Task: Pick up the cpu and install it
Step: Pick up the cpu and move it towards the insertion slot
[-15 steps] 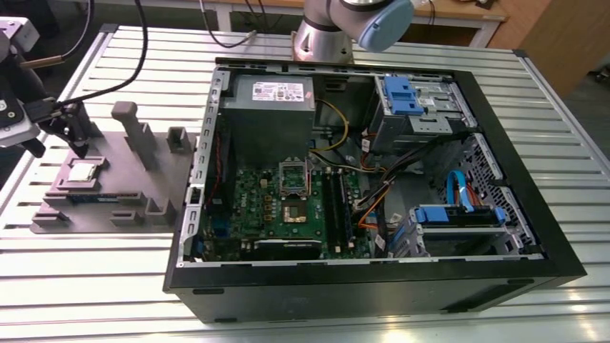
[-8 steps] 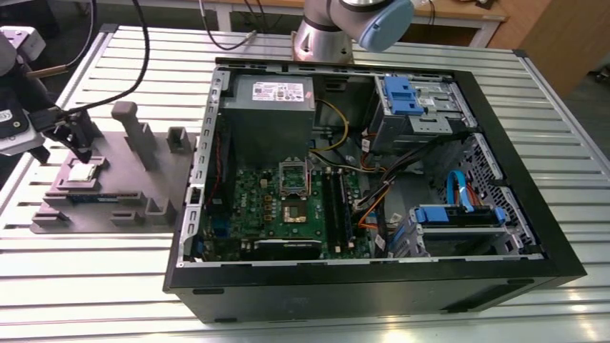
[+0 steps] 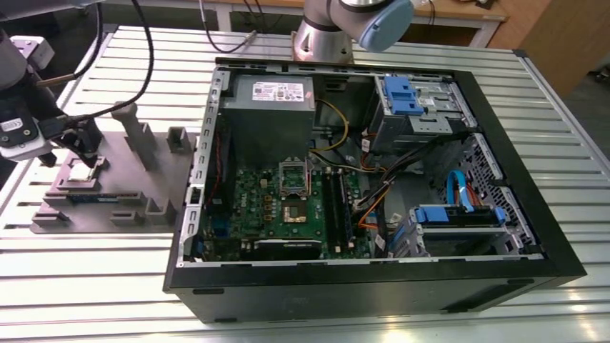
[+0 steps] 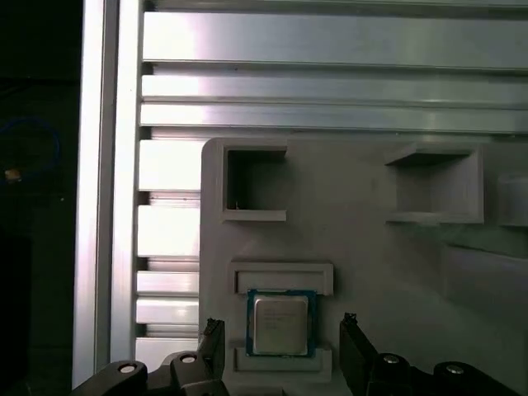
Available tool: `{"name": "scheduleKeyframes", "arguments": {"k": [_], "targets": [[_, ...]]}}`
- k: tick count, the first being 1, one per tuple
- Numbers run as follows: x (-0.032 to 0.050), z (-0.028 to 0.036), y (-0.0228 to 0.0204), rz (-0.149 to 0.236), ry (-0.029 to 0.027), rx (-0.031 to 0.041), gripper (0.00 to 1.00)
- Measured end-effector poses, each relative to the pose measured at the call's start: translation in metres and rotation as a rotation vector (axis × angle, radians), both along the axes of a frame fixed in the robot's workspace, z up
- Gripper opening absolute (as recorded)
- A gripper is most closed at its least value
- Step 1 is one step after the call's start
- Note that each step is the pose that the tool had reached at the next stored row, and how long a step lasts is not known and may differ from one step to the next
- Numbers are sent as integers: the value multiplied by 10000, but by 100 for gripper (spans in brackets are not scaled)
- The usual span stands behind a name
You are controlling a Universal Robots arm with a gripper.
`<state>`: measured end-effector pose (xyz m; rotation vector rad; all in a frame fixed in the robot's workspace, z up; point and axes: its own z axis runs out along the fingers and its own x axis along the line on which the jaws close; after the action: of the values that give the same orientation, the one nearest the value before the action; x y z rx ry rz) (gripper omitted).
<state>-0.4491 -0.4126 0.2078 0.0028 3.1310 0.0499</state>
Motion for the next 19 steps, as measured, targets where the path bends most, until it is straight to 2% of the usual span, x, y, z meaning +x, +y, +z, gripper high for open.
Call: {"name": "scheduleKeyframes", "arguments": {"k": [9,10,13,19], "targets": [[0,-149,11,-13,-4,-69,66],[-1,-158,11,-15,-6,-88,66],[0,-182,11,-22,-19,-231,66],[0,-206,11,-23,-19,-236,66]]}}
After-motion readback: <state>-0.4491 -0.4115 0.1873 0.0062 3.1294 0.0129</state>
